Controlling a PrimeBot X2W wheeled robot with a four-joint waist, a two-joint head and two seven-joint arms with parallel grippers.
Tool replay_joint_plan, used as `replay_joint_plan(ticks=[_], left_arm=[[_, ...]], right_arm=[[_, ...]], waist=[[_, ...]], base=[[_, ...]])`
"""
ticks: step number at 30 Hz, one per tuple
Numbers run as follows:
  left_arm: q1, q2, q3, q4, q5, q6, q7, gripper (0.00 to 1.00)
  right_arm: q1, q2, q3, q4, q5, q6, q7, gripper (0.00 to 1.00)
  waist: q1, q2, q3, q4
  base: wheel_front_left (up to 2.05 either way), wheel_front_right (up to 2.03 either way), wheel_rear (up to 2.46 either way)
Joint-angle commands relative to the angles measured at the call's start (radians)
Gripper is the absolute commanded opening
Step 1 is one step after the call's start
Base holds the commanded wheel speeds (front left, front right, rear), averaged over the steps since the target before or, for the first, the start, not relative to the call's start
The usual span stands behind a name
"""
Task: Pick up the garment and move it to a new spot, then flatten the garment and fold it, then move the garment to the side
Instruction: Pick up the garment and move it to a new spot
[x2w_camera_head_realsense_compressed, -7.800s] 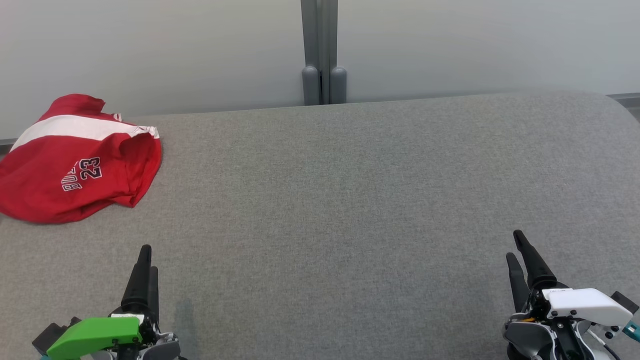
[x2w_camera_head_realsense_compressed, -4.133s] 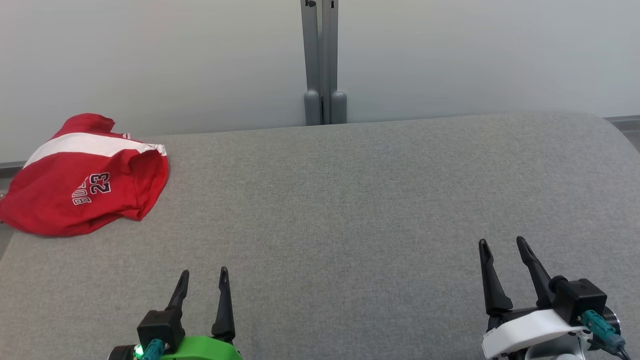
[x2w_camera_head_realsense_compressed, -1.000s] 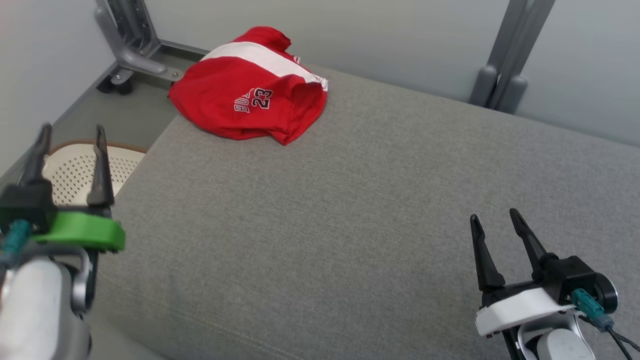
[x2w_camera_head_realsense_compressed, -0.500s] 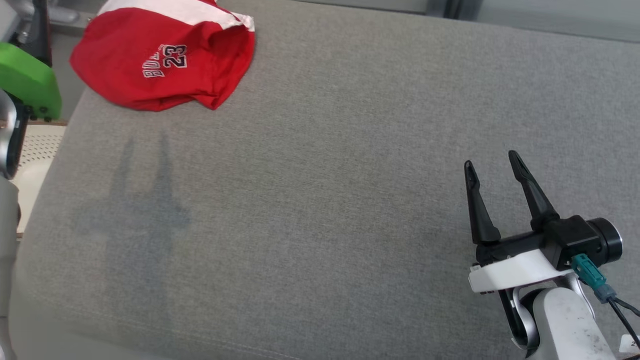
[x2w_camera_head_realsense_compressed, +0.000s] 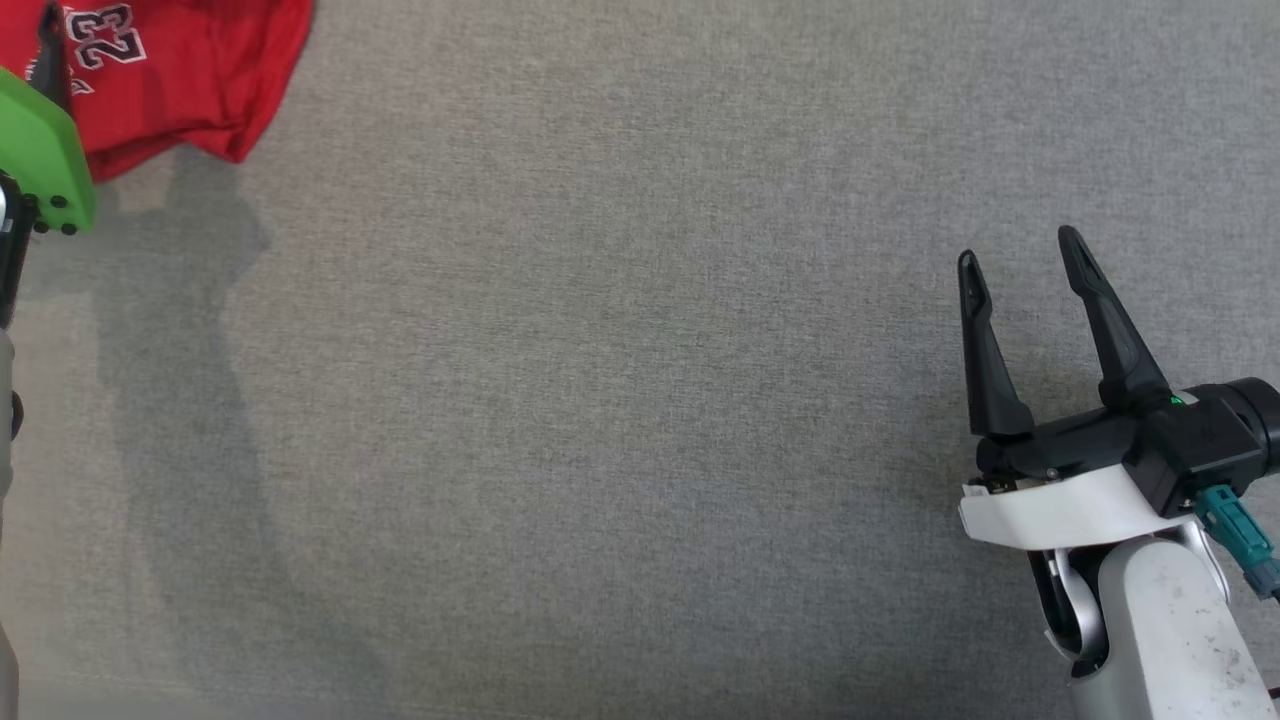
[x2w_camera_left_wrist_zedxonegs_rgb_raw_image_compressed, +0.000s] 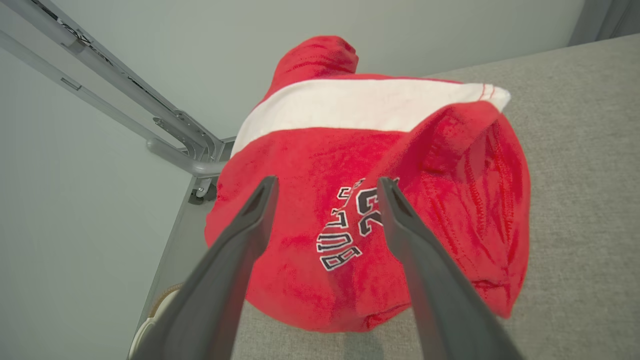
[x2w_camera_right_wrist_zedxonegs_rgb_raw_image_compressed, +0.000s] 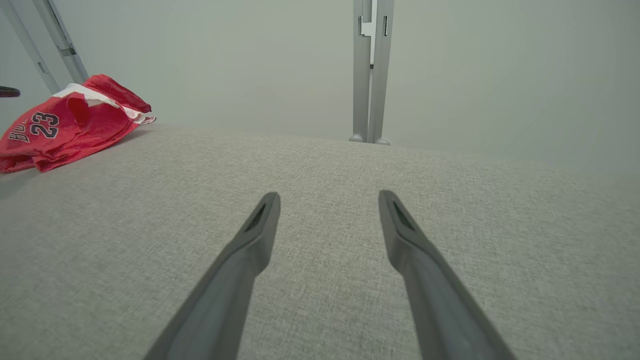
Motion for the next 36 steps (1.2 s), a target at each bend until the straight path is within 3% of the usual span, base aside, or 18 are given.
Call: replay_joint_plan(ticks=[1, 6, 13, 14, 15, 16, 25, 36], left_arm=[[-0.028, -0.004, -0.007, 0.017, -0.003, 0.0, -0.009, 1.0], [-0.07, -0.007, -0.023, 0.087, -0.011, 0.004, -0.046, 1.0], [-0.126, 0.001, -0.016, 0.186, -0.003, 0.077, -0.078, 0.99], [-0.132, -0.002, -0.015, 0.2, -0.006, 0.081, -0.079, 0.53], [-0.135, -0.004, -0.015, 0.209, -0.008, 0.082, -0.082, 0.32], [-0.138, -0.005, -0.015, 0.221, -0.011, 0.083, -0.08, 0.0], [-0.148, -0.009, -0.041, 0.276, -0.001, 0.072, -0.142, 0.0], [-0.163, -0.023, -0.09, 0.257, 0.002, 0.023, -0.198, 0.0]], right_arm=[[-0.014, -0.003, -0.002, -0.012, -0.01, -0.001, 0.003, 1.0], [-0.021, -0.003, 0.001, -0.036, -0.012, -0.001, 0.007, 1.0], [-0.024, -0.003, -0.001, -0.056, -0.007, -0.001, 0.008, 1.0], [-0.024, -0.003, -0.001, -0.056, -0.005, -0.001, 0.008, 1.0], [-0.024, -0.003, -0.002, -0.055, -0.004, -0.001, 0.007, 1.0], [-0.025, -0.003, -0.003, -0.054, -0.003, -0.001, 0.007, 1.0], [-0.032, -0.003, 0.0, -0.008, 0.022, -0.001, -0.01, 1.0], [0.025, -0.003, -0.018, 0.108, 0.096, -0.001, -0.025, 1.0]], waist=[[-0.0001, 0.0, 0.091, -0.057], [-0.0001, 0.0, 0.12, -0.067], [-0.0001, 0.0, 0.143, -0.08], [-0.0001, 0.0, 0.144, -0.082], [-0.0001, 0.0, 0.144, -0.083], [-0.0001, 0.0, 0.144, -0.083], [-0.0001, 0.0, 0.045, -0.081], [-0.0001, 0.0, -0.271, -0.099]], base=[[0.0, 0.0, 0.0], [0.0, 0.0, 0.0], [0.0, 0.0, 0.0], [0.0, 0.0, 0.0], [0.0, 0.0, 0.0], [0.0, 0.0, 0.0], [0.0, 0.0, 0.0], [0.0, 0.0, 0.0]])
